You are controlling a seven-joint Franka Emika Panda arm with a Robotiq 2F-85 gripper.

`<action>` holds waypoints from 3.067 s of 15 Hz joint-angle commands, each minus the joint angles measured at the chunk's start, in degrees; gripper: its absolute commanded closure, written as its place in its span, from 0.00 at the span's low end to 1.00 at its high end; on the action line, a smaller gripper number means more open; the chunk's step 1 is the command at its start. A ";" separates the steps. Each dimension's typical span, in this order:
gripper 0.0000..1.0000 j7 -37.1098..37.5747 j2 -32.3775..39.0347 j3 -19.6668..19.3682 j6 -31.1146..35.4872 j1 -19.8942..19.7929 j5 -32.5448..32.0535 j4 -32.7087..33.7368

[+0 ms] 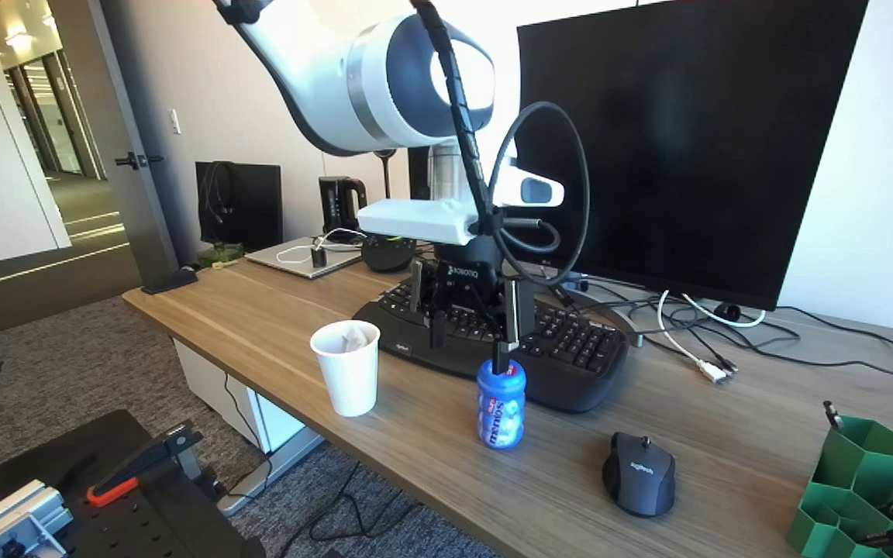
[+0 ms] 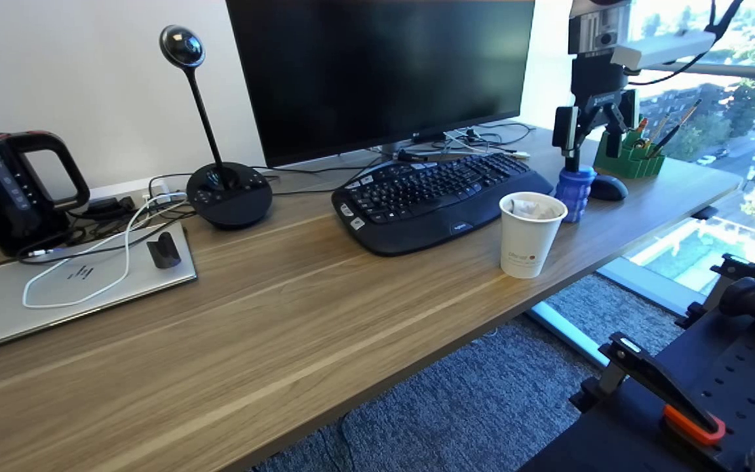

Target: Move the bottle to the left

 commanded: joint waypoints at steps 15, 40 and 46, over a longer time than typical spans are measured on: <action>0.00 -11.71 0.12 1.57 -7.75 -1.57 3.39 4.43; 0.00 -16.79 6.97 1.18 -5.85 -3.90 2.42 11.02; 0.00 -16.29 7.54 0.84 -5.36 -3.58 1.65 10.96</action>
